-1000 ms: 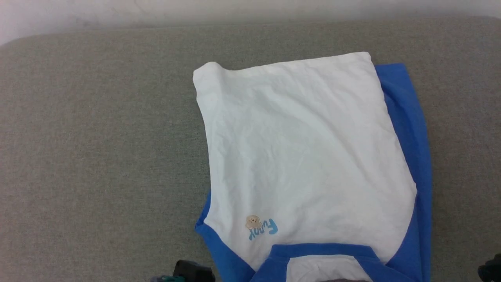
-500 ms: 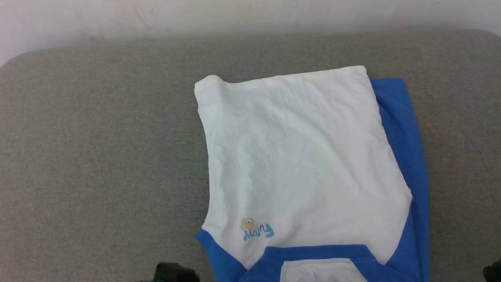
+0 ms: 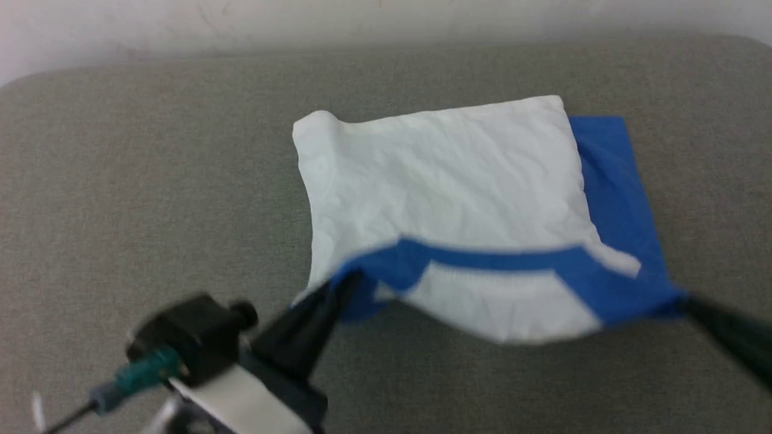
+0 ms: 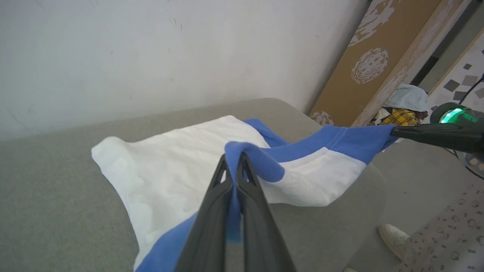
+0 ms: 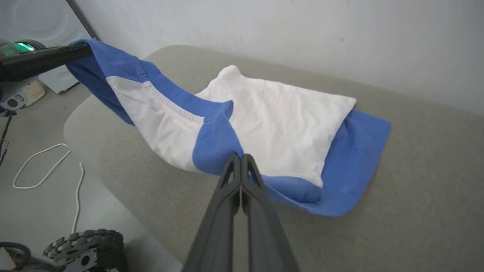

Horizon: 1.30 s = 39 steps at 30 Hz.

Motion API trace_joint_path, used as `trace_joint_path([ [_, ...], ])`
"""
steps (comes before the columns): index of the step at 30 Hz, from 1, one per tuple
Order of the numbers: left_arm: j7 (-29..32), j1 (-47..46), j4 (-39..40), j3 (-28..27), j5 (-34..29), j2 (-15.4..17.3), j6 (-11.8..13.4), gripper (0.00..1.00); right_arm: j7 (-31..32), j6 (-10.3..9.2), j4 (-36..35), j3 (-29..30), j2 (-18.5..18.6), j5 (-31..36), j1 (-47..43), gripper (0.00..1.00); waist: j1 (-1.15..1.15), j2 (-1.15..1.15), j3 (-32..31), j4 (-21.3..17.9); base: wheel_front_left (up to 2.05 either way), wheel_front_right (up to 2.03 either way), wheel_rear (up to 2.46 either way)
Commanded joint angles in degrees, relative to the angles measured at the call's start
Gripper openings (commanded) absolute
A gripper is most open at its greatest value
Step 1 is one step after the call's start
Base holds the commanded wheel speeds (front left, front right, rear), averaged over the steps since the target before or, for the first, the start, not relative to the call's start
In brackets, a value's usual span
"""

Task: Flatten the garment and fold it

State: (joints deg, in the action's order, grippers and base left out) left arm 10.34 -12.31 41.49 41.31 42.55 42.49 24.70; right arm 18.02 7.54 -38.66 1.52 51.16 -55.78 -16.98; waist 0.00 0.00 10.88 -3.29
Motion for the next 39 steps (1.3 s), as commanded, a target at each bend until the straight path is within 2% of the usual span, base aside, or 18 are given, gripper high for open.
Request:
trace_joint_path([
  [1, 0.02, -4.29, -0.33, -1.57, -1.32, -0.53, -0.64, 0.00, -0.88, -0.05, -0.57, 1.34, 0.93, 0.62, 4.50, 0.00, 0.00, 0.00, 1.22, -0.04, 0.00, 0.00, 0.00],
  [5, 3.01, -18.20, -3.39, -5.39, -4.49, -1.40, -2.59, 0.00, -3.07, -0.05, -0.13, 3.18, 4.75, 1.30, 20.19, 0.00, 0.00, 0.00, 3.45, -0.07, 0.00, 0.00, 0.00],
  [8, 6.45, -29.48, -7.24, -7.38, -4.58, -3.11, -4.94, 0.00, -4.76, -0.05, 2.00, 1.10, 7.39, 0.41, 33.80, 0.00, 0.00, 0.00, 4.81, -0.01, 0.00, 0.00, 0.00],
  [9, 6.45, -29.48, -7.24, -7.38, -4.58, -3.11, -4.94, 0.00, -4.76, -0.05, 2.00, 1.10, 7.39, 0.41, 33.80, 0.00, 0.00, 0.00, 4.81, -0.01, 0.00, 0.00, 0.00],
  [14, 12.20, -47.79, -17.55, -8.06, -4.79, -7.05, -9.27, 0.00, -4.34, -0.05, 8.91, -7.65, 8.98, 0.27, 55.93, 0.00, 0.00, 0.00, 5.85, 0.48, 0.00, 0.00, 0.00],
  [18, 15.19, -60.24, -26.30, -8.27, -5.16, -10.12, -12.21, 0.00, -1.96, -0.05, 15.83, -15.34, 6.08, 1.80, 71.92, 0.00, 0.00, 0.00, 6.44, 0.73, 0.00, 0.00, 0.00],
  [22, 18.26, -70.11, -32.10, -8.22, -5.53, -12.00, -14.42, 0.00, 0.86, -0.05, 22.34, -20.48, 2.80, 1.60, 84.26, 0.00, 0.00, 0.00, 7.64, 0.70, 0.00, 0.00, 0.00],
  [27, 23.14, -78.57, -36.59, -8.09, -4.57, -14.24, -15.33, 0.00, 4.67, -0.05, 28.55, -24.76, 1.96, -0.43, 92.94, 0.00, 0.00, 0.00, 10.34, 0.76, 0.00, 0.00, 0.00],
  [31, 26.10, -83.37, -39.98, -6.74, -6.04, -14.59, -15.93, 0.00, 6.92, -0.05, 31.93, -27.30, 2.19, -1.57, 97.61, 0.00, 0.00, 0.00, 14.54, 0.49, 0.00, 0.00, 0.00],
  [35, 25.84, -89.30, -43.90, -4.70, -10.32, -15.34, -17.02, 0.00, 6.54, -0.05, 35.19, -29.42, 1.88, -0.20, 104.13, 0.00, 0.00, 0.00, 21.06, -0.16, 0.00, 0.00, 0.00],
  [39, 19.84, -95.38, -49.57, -4.37, -14.98, -18.35, -16.21, 0.00, 2.76, -0.05, 40.83, -31.73, -1.40, 2.57, 112.03, 0.00, 0.00, 0.00, 26.06, -1.26, 0.00, 0.00, 0.00],
])
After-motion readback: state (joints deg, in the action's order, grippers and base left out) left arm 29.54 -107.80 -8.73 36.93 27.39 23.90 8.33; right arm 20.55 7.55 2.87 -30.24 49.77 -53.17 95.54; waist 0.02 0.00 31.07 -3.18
